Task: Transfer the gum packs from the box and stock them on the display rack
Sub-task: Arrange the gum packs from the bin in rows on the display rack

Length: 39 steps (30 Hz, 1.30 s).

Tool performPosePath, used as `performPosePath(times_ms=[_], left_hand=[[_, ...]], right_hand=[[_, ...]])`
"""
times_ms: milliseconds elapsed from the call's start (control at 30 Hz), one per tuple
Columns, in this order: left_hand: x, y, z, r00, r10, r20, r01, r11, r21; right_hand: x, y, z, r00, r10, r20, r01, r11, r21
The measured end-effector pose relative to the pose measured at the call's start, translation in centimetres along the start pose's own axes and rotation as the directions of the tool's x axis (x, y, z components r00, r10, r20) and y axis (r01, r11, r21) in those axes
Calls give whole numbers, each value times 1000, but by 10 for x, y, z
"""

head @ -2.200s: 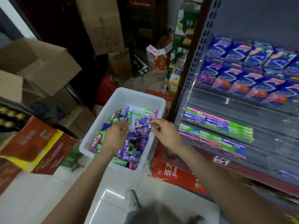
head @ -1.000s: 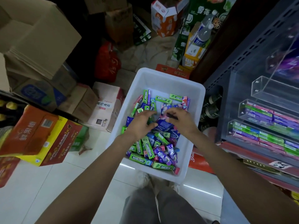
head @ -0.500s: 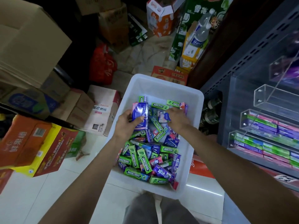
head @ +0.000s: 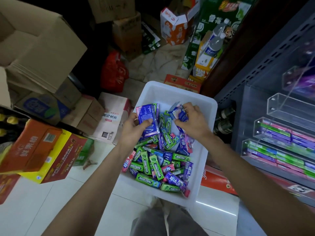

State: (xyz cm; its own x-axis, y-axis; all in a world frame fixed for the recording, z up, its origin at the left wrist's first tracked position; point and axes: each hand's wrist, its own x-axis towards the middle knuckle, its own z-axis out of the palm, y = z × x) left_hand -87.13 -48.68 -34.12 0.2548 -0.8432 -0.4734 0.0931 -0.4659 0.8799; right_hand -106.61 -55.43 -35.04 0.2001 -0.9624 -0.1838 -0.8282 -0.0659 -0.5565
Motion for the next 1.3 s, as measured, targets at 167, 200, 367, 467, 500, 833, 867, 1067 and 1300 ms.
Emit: performPosePath(times_ms=[167,200,367,467,500,833,867,1067,1300], left_hand=[[-25,37,20,989,42,142,2,956,-294],[-28,46,26,986,59,155,-12,957,-289],[-54,94,74,965,5,262,36,988,-151],[-77,119,115,956,-5,292,53,986,-156],[-84,125,129,952,32,303,11,990,-141],[-151,150,267,830,445,336,-472,882,-4],[-156,151,279,805,472,358,-495,868,-33],[-162,149,323,802,486,348,-505,862,-41],[-144,160,314,808,476,347,-521,852,45]], right_hand=[[-41,-29,-61,997,30,76,-54,940,337],[-49,-31,-75,998,25,63,-48,924,378],[-75,-20,-139,997,67,40,-78,858,508],[-92,2,-177,998,70,2,-60,849,525],[-100,9,-189,998,60,-27,-38,855,517],[-178,117,-313,942,150,-302,56,813,580],[-183,127,-321,939,149,-309,58,818,572],[-188,166,-354,952,158,-261,55,754,655],[-164,159,-358,955,140,-261,77,733,676]])
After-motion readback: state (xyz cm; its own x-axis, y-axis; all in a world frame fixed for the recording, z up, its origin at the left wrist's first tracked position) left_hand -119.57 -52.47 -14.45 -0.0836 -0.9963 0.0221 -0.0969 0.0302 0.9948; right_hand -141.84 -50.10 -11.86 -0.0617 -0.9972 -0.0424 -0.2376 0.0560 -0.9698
